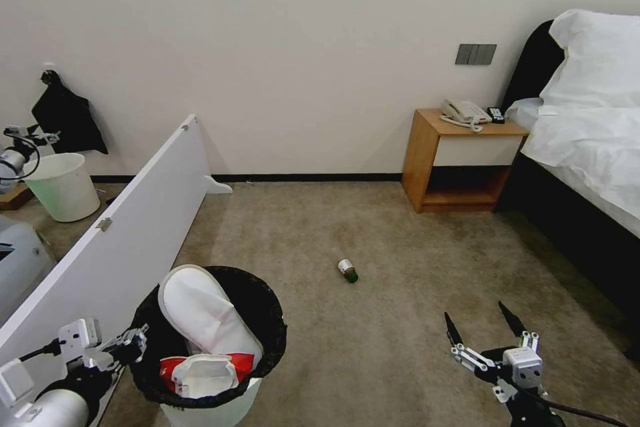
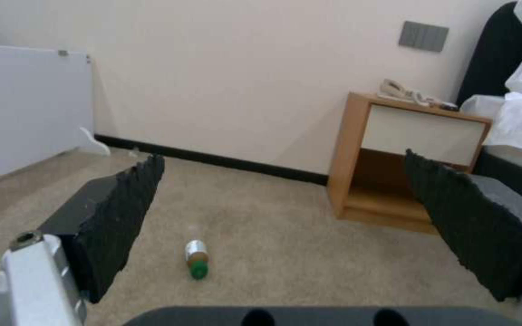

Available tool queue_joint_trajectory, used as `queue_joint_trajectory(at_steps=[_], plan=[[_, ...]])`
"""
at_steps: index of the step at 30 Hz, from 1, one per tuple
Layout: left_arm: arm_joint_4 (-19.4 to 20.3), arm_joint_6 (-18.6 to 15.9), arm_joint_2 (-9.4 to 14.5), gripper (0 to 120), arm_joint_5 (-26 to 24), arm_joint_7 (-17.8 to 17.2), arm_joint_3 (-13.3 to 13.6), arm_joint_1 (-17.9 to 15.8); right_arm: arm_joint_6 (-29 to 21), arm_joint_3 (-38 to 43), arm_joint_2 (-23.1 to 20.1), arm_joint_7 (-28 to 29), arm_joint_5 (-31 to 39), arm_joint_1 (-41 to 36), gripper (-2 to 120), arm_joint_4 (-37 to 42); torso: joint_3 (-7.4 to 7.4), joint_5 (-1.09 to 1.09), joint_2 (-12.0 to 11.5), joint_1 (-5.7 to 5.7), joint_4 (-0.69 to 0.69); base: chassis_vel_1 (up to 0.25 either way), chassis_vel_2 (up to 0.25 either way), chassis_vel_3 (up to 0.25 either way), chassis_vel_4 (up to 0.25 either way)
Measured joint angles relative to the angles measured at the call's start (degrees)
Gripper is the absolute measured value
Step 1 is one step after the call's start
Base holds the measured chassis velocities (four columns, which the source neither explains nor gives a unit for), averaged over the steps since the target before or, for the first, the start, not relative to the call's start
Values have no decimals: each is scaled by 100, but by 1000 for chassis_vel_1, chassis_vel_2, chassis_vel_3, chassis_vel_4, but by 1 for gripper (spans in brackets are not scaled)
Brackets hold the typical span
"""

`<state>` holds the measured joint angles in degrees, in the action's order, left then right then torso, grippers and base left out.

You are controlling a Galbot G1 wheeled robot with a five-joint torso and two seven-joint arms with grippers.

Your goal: Pick up the trash bin, then pick up the garbage from the floor and place it into the trash bin.

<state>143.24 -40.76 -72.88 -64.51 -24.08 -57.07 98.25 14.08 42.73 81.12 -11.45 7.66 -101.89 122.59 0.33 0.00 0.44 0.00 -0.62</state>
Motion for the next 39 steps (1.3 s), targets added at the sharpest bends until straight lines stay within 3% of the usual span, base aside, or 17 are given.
queue_joint_trajectory(at_steps=[19,39], plan=[[0,0,-21,5,3,10,26,-66,2,-109,25,-115,-30,44,100,-111,0,0,0,0,0,0,0,0,0],[0,1,-27,5,8,12,29,-55,30,-117,48,-238,-33,15,100,-115,0,0,0,0,0,-67,59,64,-64]])
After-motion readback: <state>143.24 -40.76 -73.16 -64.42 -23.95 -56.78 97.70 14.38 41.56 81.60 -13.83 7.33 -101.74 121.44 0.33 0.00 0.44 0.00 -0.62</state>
